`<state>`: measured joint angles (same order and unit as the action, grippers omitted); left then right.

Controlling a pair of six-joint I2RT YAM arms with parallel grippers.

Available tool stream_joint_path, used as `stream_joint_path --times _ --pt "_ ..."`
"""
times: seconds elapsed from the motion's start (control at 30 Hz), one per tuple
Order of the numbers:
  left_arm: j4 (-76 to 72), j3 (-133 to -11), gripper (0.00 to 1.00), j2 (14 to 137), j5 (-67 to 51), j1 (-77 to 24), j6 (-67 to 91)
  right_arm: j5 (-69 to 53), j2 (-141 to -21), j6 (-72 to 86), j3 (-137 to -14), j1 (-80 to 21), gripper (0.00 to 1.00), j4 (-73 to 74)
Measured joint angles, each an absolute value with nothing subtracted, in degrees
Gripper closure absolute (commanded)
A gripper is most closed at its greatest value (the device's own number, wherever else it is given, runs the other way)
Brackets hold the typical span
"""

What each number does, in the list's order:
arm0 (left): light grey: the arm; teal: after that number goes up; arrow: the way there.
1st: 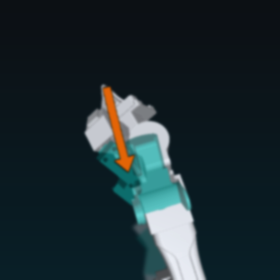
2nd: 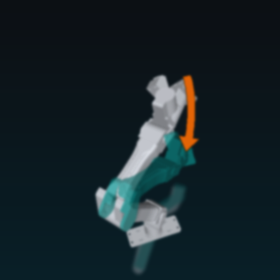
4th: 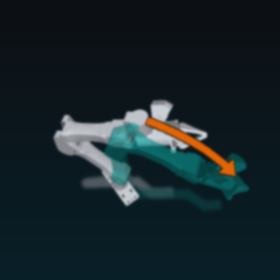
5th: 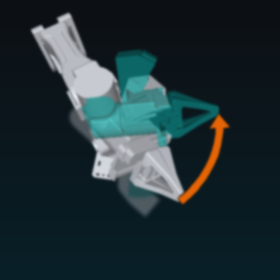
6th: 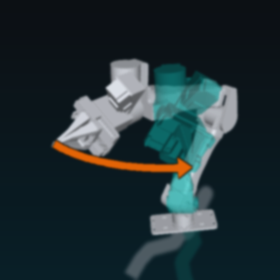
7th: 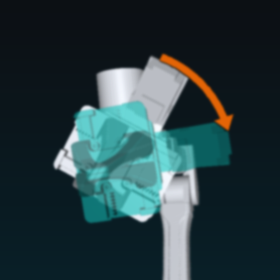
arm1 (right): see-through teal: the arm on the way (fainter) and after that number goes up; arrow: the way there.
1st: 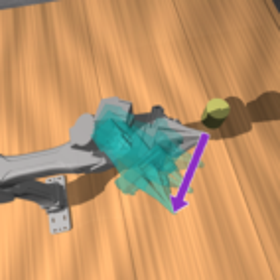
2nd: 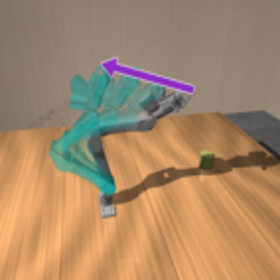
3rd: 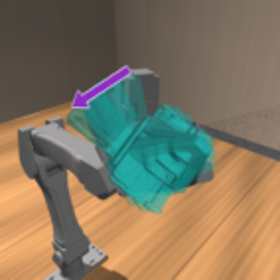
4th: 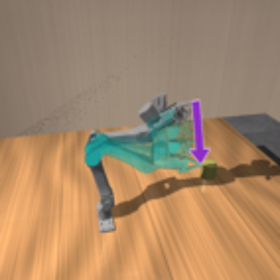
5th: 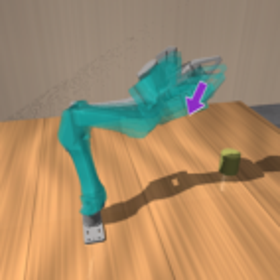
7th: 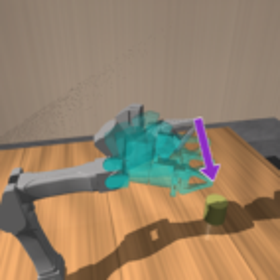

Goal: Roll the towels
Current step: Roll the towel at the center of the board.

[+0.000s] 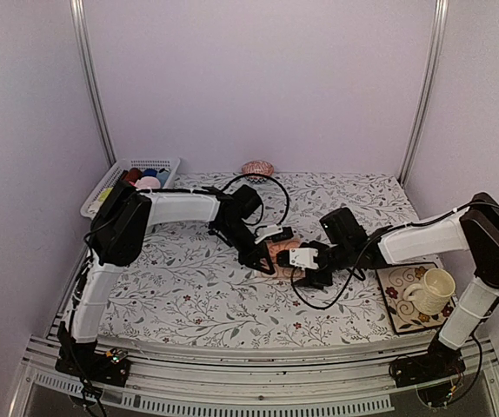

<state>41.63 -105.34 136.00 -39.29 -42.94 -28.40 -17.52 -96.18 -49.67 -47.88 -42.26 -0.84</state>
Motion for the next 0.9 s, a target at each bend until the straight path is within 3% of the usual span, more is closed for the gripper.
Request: stream_joint_path --times 0.13,0.27,0.57,0.63,0.73,0.83,0.9 --pt "44.1 -107.83 1.0 137.27 -39.81 -42.94 -27.59 -13.39 -99.85 -50.89 -51.64 -42.5 0.38 -1.39" --pt "44.86 -108.4 1.0 137.53 -39.9 -42.94 -27.24 -11.0 -101.47 -51.51 -53.08 -42.61 0.49 -1.61" --pt "45.19 -108.49 0.99 137.53 -40.05 -42.59 -26.61 -10.94 -102.28 -51.75 -53.08 -44.27 0.49 -0.89" --pt "45.3 -108.49 0.97 137.53 -40.1 -42.54 -26.46 -10.72 -102.91 -51.7 -53.08 -44.62 0.55 -0.89" --pt "45.41 -108.49 0.92 137.53 -40.1 -42.52 -26.28 -10.37 -103.88 -51.46 -53.21 -44.69 0.7 -0.86" --pt "45.6 -108.49 0.8 137.53 -40.05 -42.48 -26.11 -9.96 -104.49 -50.72 -54.22 -44.66 0.87 -0.56" --pt "45.8 -108.49 0.68 137.53 -40.1 -42.46 -25.91 -9.82 -104.53 -50.39 -54.63 -44.66 0.92 -0.08"
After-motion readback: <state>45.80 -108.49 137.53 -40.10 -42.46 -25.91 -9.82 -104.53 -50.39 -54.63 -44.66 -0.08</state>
